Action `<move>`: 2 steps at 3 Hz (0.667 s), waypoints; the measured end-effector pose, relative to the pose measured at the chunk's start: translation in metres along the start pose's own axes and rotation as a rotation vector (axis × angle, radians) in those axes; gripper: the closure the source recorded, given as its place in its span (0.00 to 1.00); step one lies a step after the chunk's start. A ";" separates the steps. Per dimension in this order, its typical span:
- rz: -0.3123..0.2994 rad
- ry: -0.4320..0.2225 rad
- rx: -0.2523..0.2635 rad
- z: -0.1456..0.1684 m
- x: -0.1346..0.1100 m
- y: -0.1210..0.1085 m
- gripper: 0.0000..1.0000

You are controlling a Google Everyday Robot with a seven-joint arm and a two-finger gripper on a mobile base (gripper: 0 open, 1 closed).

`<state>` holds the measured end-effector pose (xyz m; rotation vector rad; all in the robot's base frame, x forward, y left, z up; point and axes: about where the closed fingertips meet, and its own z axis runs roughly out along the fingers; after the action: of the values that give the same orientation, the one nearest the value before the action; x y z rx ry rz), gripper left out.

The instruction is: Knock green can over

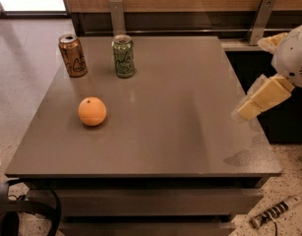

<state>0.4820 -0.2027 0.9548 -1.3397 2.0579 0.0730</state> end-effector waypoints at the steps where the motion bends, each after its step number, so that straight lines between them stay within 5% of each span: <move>1: 0.043 -0.281 0.081 0.025 -0.043 -0.034 0.00; 2: 0.053 -0.477 0.232 0.029 -0.087 -0.083 0.00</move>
Offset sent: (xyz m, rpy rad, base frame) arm 0.1570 0.0318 0.0946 0.4899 -0.6228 -0.1015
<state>0.5868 -0.1617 1.0059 -1.0100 1.6410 0.1562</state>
